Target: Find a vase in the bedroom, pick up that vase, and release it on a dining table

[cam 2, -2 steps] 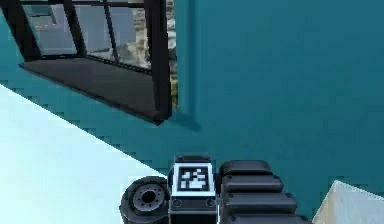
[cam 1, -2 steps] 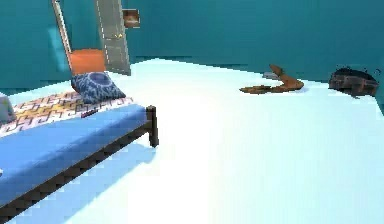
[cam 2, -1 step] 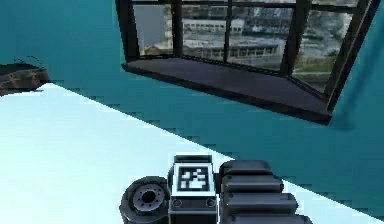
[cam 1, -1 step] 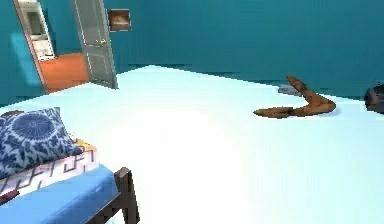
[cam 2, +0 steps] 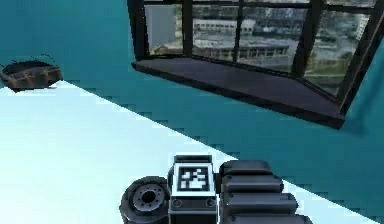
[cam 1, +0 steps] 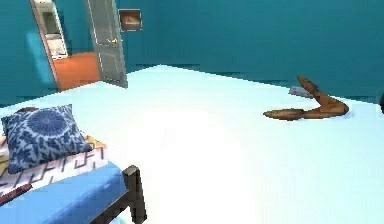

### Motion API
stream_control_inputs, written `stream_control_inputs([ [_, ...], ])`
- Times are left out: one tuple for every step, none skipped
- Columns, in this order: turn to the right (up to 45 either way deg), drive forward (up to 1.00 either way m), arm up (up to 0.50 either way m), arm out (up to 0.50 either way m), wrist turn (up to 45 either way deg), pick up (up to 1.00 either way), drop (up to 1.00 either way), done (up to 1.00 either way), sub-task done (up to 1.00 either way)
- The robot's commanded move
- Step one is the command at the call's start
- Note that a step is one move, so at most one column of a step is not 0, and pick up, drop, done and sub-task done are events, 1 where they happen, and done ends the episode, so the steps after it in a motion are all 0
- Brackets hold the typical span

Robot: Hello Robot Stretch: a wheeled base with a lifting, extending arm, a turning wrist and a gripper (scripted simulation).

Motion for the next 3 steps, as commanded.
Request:
stream_control_inputs([
  [9.0, 0.00, 0.00, 0.00, 0.0, 0.00, 0.00, 0.00, 0.00],
  [0.0, 0.95, 0.00, 0.00, 0.0, 0.00, 0.00, 0.00, 0.00],
  [-15.0, 0.00, 0.00, 0.00, 0.0, 0.00, 0.00, 0.00, 0.00],
])
